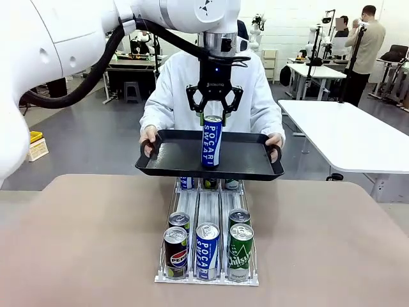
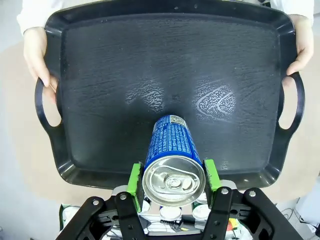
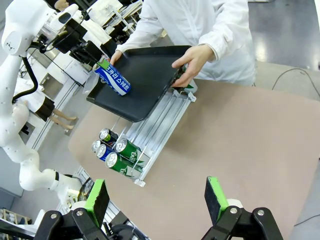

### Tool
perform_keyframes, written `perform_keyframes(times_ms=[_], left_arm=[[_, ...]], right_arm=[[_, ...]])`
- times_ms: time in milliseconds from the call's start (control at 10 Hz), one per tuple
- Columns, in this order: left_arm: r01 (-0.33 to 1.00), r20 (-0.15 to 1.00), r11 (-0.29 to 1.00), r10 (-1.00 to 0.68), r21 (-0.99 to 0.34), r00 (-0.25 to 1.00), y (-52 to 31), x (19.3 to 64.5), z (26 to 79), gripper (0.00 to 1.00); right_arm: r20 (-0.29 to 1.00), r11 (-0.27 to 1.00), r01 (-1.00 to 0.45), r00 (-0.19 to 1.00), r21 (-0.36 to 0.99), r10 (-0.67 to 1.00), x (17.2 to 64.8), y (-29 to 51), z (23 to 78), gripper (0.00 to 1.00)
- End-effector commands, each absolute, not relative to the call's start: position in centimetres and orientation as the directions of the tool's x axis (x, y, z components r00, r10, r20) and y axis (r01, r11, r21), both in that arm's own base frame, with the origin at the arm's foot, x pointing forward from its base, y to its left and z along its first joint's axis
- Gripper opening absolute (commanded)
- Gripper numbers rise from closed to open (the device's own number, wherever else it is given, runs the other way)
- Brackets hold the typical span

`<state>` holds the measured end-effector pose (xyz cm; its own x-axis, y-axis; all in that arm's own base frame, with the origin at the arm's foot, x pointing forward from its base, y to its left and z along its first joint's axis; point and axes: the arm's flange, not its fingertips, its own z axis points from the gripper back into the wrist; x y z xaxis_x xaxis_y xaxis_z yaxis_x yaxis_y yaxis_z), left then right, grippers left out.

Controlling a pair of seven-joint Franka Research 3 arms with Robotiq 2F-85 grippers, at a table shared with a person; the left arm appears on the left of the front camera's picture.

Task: Retrieve and hand over the desired beverage to the person.
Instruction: Place the picked can on the Handle tray extended by the person.

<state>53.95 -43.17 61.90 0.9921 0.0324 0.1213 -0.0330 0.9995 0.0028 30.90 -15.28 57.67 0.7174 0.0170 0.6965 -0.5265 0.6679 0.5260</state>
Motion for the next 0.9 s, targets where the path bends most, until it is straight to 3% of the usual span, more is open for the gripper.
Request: perform_keyframes(times_ms=[0, 100, 200, 800], left_arm=[[-0.027, 0.112, 0.999, 0.025, 0.019, 0.993, -44.34, 55.58, 63.67, 0.58], [-0.009, 0.119, 1.0, 0.007, 0.015, 0.993, -44.35, 55.49, 63.75, 0.85], [-0.008, 0.115, 1.0, 0.007, 0.01, 0.993, -44.37, 55.55, 63.71, 1.0], [0.005, 0.099, 1.0, -0.005, 0.006, 0.995, -44.01, 55.65, 64.21, 1.0]], right_arm=[[0.716, 0.647, -0.548, 0.698, 0.531, 0.003, 31.21, -15.28, 57.74, 1.0], [0.716, 0.647, -0.548, 0.698, 0.531, 0.003, 31.21, -15.28, 57.74, 1.0], [0.716, 0.647, -0.548, 0.698, 0.531, 0.003, 31.21, -15.28, 57.74, 1.0], [0.716, 0.647, -0.548, 0.698, 0.531, 0.003, 31.21, -15.28, 57.74, 1.0]])
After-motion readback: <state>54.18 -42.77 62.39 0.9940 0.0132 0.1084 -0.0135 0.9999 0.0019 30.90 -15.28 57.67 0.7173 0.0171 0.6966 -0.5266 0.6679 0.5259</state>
